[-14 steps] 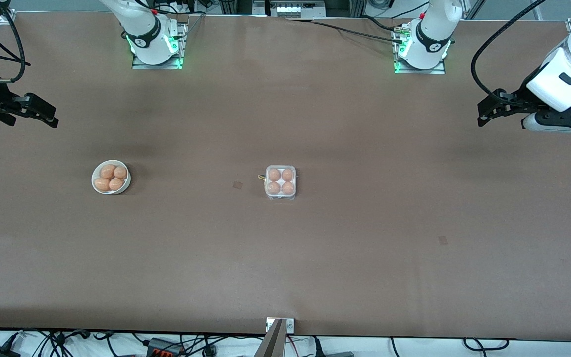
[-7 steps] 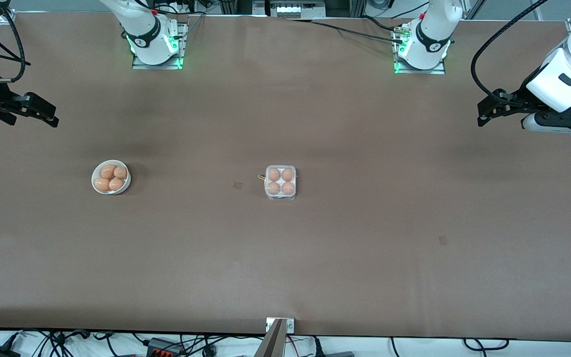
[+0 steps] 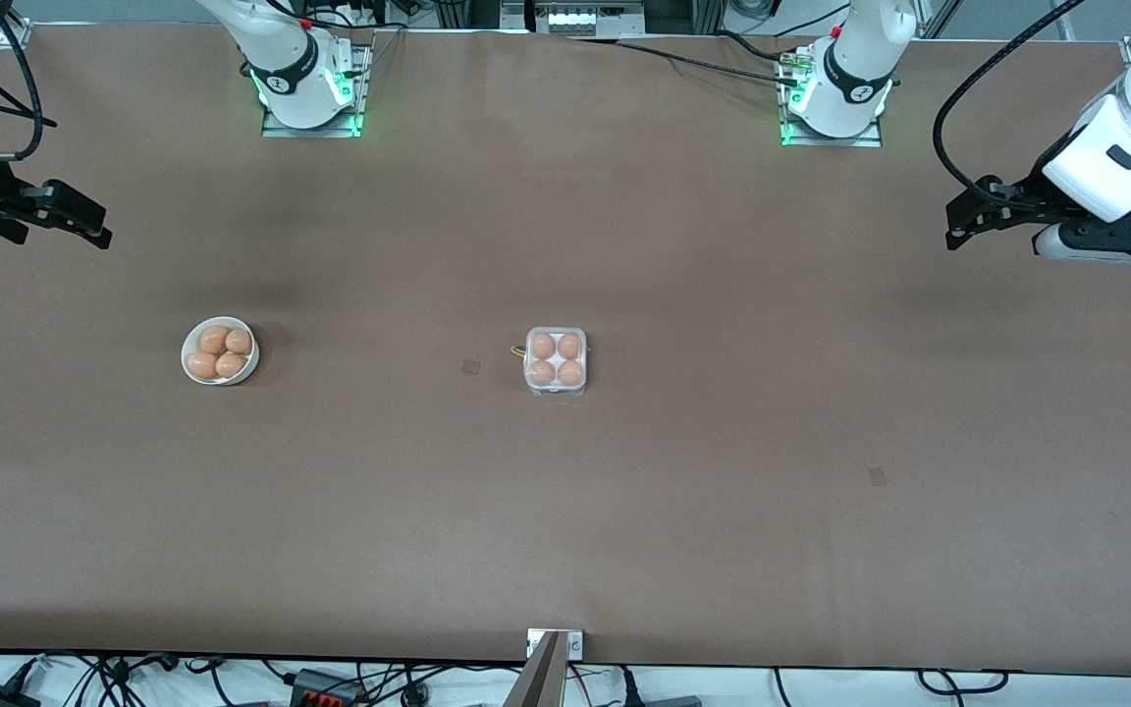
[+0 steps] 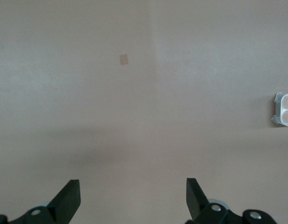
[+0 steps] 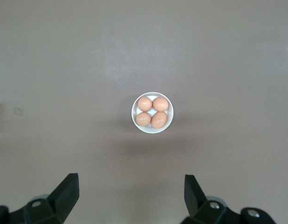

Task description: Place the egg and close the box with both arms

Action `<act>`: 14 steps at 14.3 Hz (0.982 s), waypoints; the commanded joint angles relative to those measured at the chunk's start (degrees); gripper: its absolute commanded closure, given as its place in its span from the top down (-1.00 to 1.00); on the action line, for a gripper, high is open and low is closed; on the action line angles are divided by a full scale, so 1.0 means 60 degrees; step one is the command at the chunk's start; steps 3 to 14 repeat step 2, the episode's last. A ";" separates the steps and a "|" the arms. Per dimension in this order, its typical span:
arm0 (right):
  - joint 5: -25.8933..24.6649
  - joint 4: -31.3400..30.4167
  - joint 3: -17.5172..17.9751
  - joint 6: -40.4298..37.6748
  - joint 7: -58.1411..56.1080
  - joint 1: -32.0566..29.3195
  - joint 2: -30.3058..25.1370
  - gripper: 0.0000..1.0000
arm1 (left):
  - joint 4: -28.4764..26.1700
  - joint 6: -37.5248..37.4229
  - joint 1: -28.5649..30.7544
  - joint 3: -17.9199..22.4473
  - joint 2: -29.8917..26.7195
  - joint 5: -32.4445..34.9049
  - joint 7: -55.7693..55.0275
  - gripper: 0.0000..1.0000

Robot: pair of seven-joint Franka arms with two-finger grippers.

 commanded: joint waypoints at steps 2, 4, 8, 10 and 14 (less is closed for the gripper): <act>0.0045 -0.0184 0.0063 -0.0050 -0.0072 -0.0127 -0.0244 1.00 | 0.0303 -0.0209 -0.0041 0.0031 0.0129 -0.0104 0.0132 1.00; 0.0045 -0.0184 0.0063 -0.0050 -0.0072 -0.0127 -0.0244 1.00 | 0.0303 -0.0209 -0.0041 0.0031 0.0129 -0.0104 0.0132 1.00; 0.0045 -0.0184 0.0063 -0.0050 -0.0072 -0.0127 -0.0244 1.00 | 0.0303 -0.0209 -0.0041 0.0031 0.0129 -0.0104 0.0132 1.00; 0.0045 -0.0184 0.0063 -0.0050 -0.0072 -0.0127 -0.0244 1.00 | 0.0303 -0.0209 -0.0041 0.0031 0.0129 -0.0104 0.0132 1.00; 0.0045 -0.0184 0.0063 -0.0050 -0.0072 -0.0127 -0.0244 1.00 | 0.0303 -0.0209 -0.0041 0.0031 0.0129 -0.0104 0.0132 1.00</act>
